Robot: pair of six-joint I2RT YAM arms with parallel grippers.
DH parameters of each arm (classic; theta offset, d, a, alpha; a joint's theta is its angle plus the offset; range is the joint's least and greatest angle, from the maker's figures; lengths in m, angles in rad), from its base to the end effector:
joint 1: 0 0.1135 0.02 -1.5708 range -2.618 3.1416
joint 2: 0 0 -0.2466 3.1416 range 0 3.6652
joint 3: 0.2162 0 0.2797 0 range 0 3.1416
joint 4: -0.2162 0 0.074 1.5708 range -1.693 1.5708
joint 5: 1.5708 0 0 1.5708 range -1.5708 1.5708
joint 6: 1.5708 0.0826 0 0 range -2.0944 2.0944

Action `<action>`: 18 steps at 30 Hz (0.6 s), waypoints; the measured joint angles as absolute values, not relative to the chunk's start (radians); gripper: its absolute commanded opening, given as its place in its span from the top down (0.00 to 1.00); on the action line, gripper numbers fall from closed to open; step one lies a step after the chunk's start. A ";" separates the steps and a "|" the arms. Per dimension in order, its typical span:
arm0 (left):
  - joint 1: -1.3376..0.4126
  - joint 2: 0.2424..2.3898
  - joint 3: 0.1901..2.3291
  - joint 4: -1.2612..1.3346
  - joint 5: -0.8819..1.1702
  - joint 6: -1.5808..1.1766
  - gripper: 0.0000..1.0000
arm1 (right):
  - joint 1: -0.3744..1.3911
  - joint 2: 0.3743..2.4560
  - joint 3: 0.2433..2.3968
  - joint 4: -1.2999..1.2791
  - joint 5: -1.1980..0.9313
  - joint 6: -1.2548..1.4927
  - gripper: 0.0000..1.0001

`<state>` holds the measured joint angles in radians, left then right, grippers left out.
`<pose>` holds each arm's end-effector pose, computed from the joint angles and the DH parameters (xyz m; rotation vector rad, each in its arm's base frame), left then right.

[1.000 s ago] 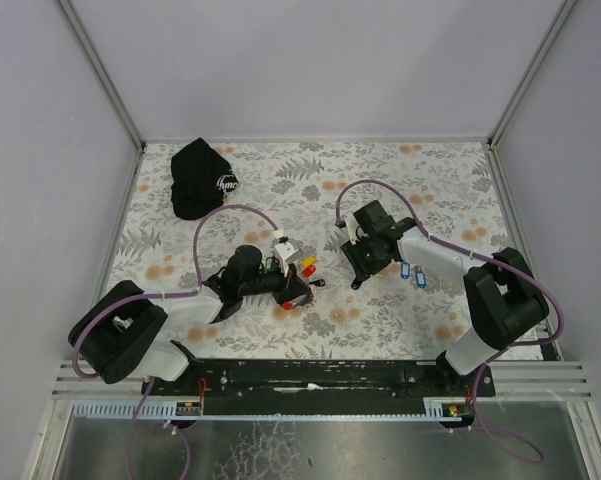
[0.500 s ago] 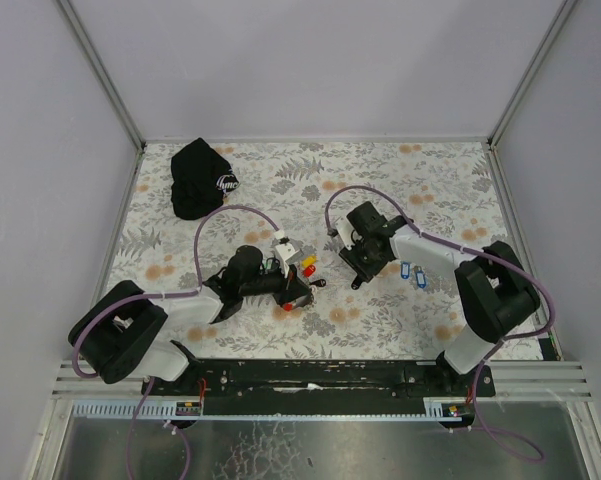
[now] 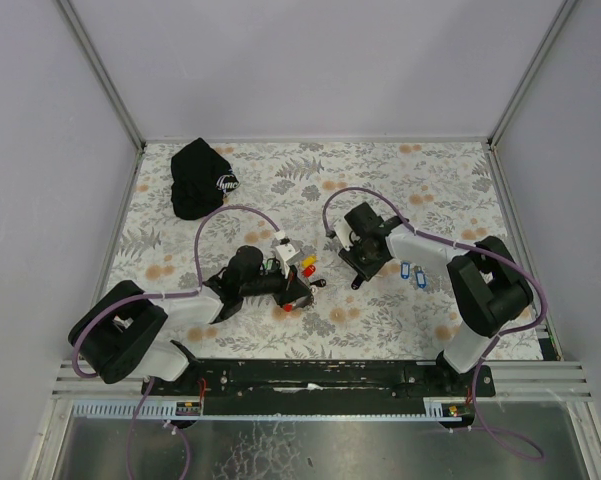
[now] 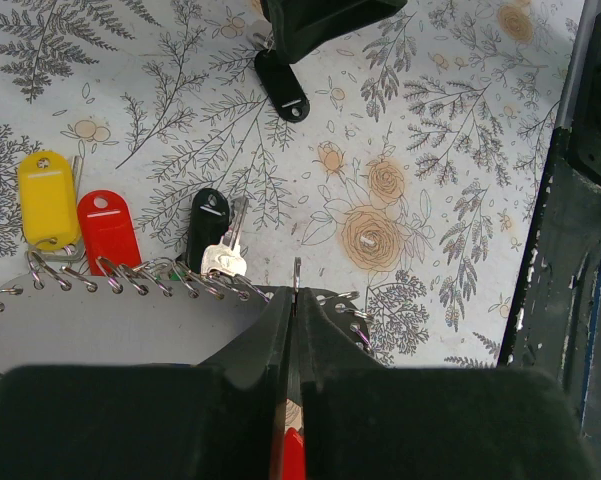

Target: Put the keys on the keyring

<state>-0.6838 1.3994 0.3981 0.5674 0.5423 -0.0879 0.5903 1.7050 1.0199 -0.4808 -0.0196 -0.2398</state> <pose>0.2111 -0.2271 0.0979 0.9536 1.8603 -1.0249 0.3017 0.2041 0.0876 -1.1113 2.5084 0.1247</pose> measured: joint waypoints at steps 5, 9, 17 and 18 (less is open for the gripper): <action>-0.684 1.399 0.398 0.567 0.542 -0.087 0.99 | 0.590 1.705 1.025 -0.468 -0.018 -0.242 0.63; -0.685 1.399 0.406 0.565 0.543 -0.087 0.99 | 0.590 1.709 1.026 -0.460 -0.019 -0.245 0.69; -0.686 1.399 0.414 0.565 0.543 -0.083 0.99 | 0.590 1.715 1.029 -0.459 -0.019 -0.243 0.88; -0.686 1.399 0.414 0.565 0.543 -0.082 0.99 | 0.590 1.715 1.030 -0.460 -0.019 -0.239 0.90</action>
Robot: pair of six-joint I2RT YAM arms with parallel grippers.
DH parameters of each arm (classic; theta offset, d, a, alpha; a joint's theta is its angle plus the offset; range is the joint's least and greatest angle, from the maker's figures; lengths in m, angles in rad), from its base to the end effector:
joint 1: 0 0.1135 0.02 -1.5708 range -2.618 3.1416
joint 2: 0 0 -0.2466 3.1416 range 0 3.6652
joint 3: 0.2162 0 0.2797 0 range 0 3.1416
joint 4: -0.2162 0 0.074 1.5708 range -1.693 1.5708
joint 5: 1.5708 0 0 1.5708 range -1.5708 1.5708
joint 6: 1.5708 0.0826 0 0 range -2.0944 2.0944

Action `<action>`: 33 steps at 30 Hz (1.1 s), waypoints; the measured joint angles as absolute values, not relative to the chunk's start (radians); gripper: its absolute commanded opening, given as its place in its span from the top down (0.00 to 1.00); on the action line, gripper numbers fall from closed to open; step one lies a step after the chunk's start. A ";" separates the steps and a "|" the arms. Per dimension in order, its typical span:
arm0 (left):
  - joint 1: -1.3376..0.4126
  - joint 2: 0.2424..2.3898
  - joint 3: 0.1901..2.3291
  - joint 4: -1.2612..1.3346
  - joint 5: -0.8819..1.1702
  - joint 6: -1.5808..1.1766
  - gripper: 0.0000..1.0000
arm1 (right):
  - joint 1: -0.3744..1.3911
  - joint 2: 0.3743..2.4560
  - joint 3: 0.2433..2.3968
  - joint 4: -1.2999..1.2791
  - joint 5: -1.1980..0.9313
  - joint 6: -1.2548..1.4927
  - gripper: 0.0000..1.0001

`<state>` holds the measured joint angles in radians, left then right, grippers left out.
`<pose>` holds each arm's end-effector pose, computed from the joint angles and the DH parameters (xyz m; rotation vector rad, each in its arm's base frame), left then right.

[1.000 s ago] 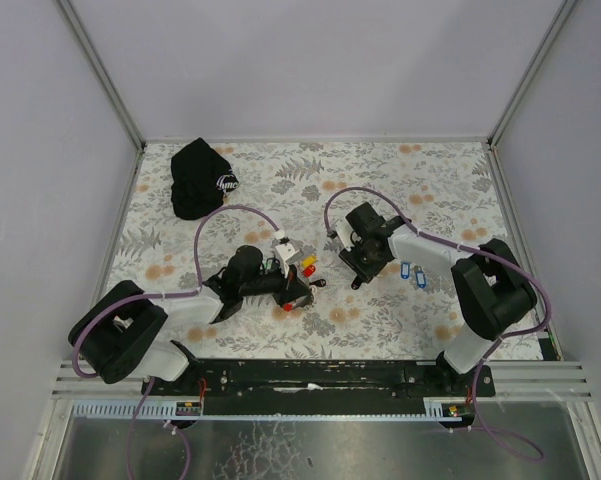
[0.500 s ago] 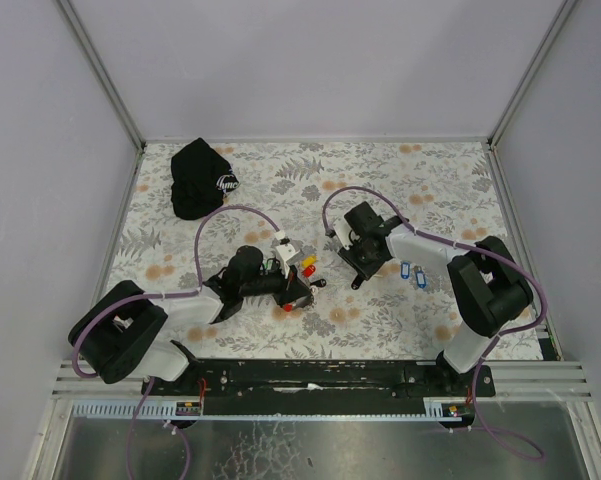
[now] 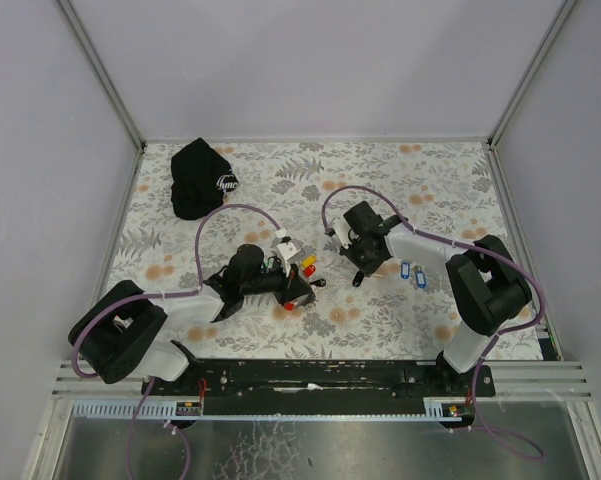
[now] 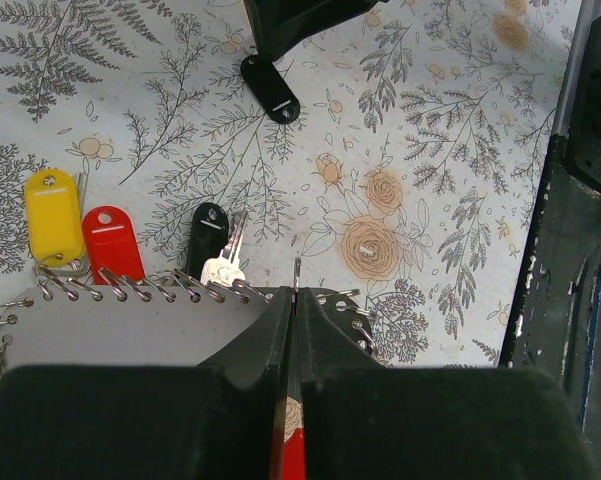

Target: Put the keys on the keyring

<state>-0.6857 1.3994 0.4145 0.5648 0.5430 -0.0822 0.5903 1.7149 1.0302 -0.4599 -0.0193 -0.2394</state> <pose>0.2138 -0.2300 0.1030 0.9594 1.8411 -1.0237 0.3063 0.2071 0.0887 -1.1024 2.4892 0.1287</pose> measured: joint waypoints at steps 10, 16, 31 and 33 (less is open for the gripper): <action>-0.686 1.406 0.415 0.564 0.544 -0.080 0.99 | 0.590 1.736 1.119 -0.490 -0.017 -0.146 0.99; -0.688 1.409 0.415 0.559 0.544 -0.075 0.99 | 0.591 1.831 1.209 -0.543 -0.016 -0.089 1.00; -0.702 1.414 0.429 0.518 0.543 -0.064 0.99 | 0.621 1.930 1.339 -0.701 0.017 -0.048 0.77; -0.702 1.414 0.429 0.518 0.543 -0.063 0.99 | 0.621 1.910 1.324 -0.687 0.015 -0.048 0.75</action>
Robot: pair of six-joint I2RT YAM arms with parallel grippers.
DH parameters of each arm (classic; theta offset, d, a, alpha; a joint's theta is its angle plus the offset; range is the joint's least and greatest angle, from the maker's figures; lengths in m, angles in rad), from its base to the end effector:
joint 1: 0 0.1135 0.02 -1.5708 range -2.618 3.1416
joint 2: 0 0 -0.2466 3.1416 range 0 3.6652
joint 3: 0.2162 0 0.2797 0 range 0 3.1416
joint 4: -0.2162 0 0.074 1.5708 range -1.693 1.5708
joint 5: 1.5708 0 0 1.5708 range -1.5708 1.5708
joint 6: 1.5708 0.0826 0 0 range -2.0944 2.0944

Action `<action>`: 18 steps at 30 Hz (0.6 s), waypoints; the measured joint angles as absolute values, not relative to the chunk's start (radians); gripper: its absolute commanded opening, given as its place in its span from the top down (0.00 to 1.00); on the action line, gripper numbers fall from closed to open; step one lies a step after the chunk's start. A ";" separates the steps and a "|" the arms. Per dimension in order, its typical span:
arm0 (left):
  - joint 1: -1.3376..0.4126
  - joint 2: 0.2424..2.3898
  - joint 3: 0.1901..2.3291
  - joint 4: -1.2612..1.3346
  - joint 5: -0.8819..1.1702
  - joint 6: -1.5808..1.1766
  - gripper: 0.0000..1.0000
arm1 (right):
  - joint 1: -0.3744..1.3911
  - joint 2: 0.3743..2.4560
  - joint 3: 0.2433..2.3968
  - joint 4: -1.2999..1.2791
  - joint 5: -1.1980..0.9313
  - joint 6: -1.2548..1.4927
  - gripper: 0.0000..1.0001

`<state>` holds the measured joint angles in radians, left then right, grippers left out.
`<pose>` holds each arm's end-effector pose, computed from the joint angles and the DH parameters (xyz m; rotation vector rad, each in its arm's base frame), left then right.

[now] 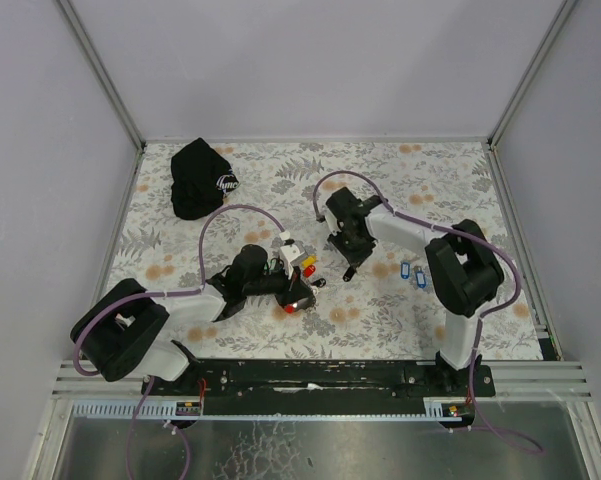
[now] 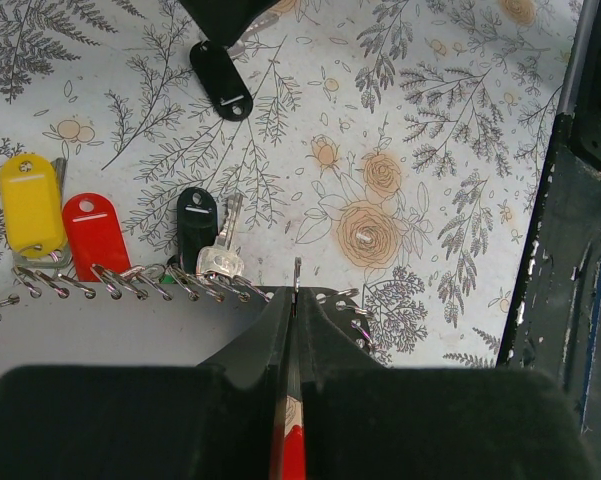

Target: Put the keys on the keyring

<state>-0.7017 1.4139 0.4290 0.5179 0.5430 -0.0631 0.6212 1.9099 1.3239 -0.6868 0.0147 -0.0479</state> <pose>0.2105 -0.2338 0.0975 0.9969 1.8732 -1.0207 0.3331 0.2369 0.0953 -0.9328 2.6929 0.1009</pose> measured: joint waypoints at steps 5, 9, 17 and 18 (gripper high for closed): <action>-0.702 1.414 0.429 0.518 0.543 -0.062 0.99 | 0.621 1.792 1.224 -0.607 0.015 -0.043 0.72; -0.702 1.414 0.429 0.518 0.543 -0.062 0.99 | 0.622 1.645 1.075 -0.482 0.014 -0.031 0.70; -0.702 1.414 0.429 0.518 0.543 -0.062 0.99 | 0.622 1.453 0.768 -0.105 0.006 -0.004 0.68; -0.702 1.414 0.429 0.518 0.543 -0.062 0.99 | 0.623 1.440 0.729 -0.052 0.006 -0.001 0.68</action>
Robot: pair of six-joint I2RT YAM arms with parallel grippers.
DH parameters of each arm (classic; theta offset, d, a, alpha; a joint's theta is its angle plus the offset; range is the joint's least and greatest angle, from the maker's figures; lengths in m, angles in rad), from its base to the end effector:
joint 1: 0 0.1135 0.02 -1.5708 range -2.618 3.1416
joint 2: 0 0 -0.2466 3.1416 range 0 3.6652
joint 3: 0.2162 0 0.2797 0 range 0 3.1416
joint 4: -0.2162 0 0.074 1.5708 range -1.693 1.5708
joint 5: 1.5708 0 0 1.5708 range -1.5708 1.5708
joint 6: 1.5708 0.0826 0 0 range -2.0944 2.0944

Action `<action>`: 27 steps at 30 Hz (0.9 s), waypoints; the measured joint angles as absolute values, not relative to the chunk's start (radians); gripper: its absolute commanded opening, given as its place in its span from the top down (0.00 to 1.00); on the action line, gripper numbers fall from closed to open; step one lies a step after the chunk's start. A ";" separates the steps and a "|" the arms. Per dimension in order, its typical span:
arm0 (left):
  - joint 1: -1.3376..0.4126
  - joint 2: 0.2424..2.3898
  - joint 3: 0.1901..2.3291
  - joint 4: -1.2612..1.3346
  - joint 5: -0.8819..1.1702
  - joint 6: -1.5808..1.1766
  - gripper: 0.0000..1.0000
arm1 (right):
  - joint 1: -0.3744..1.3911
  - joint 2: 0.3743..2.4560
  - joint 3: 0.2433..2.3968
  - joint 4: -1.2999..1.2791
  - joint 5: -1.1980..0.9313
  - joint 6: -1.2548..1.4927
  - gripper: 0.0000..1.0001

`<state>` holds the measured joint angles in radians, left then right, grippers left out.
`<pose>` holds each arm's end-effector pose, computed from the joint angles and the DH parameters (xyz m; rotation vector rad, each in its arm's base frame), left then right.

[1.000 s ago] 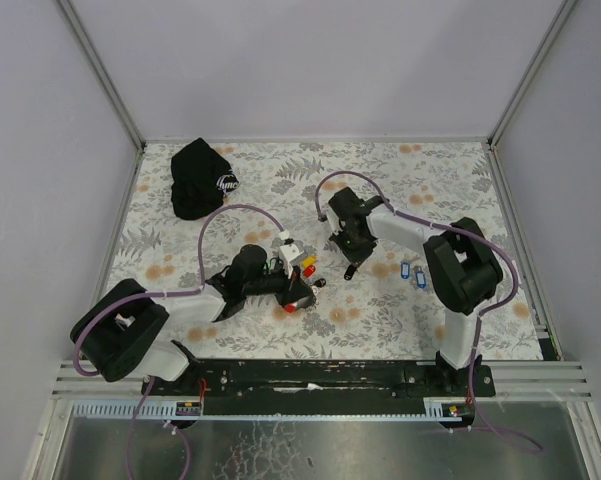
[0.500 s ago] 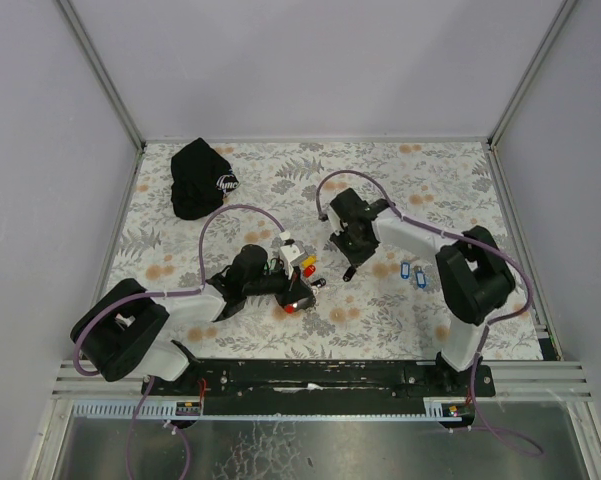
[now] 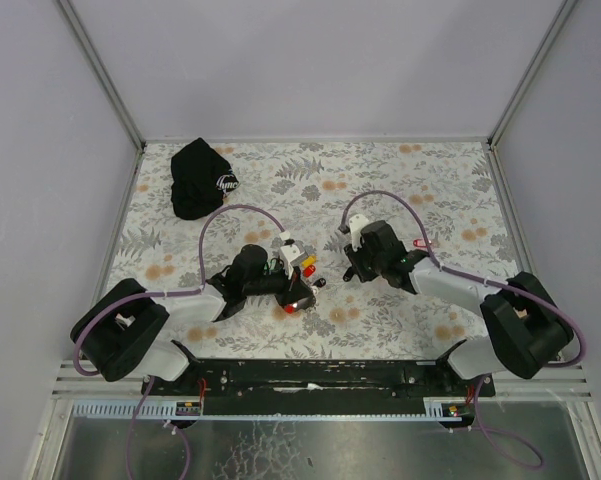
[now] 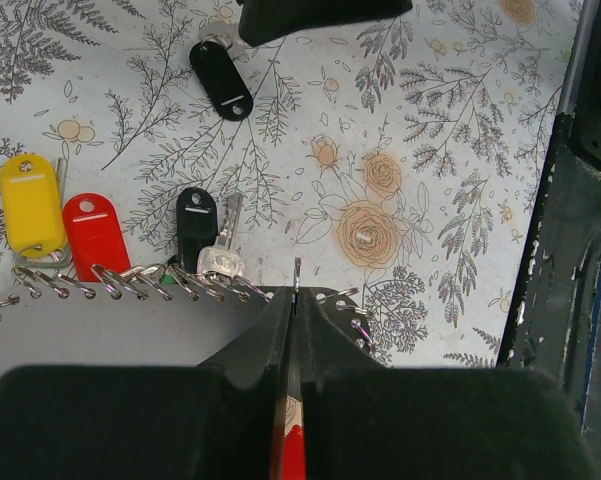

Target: Put the keys on the keyring

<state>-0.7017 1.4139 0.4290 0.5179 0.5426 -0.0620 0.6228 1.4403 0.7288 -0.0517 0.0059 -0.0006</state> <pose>0.2106 -0.2338 0.0975 0.9975 1.8726 -1.0196 0.2823 0.2021 0.1168 -0.7190 2.2413 0.3012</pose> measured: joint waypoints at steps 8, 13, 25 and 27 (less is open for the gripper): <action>-0.702 1.414 0.429 0.518 0.543 -0.062 0.99 | 0.635 1.328 0.463 0.295 0.007 0.013 0.68; -0.706 1.414 0.429 0.518 0.543 -0.062 0.99 | 0.635 1.311 0.398 0.460 0.010 0.012 0.69; -0.706 1.414 0.429 0.518 0.543 -0.062 0.99 | 0.635 1.357 0.350 0.598 0.036 0.017 0.72; -0.706 1.414 0.429 0.517 0.543 -0.062 0.99 | 0.635 1.372 0.349 0.609 0.037 0.017 0.72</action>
<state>-0.7063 1.4139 0.4290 0.5175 0.5426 -0.0620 0.6353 1.3720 0.3492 0.6086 0.0368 0.0166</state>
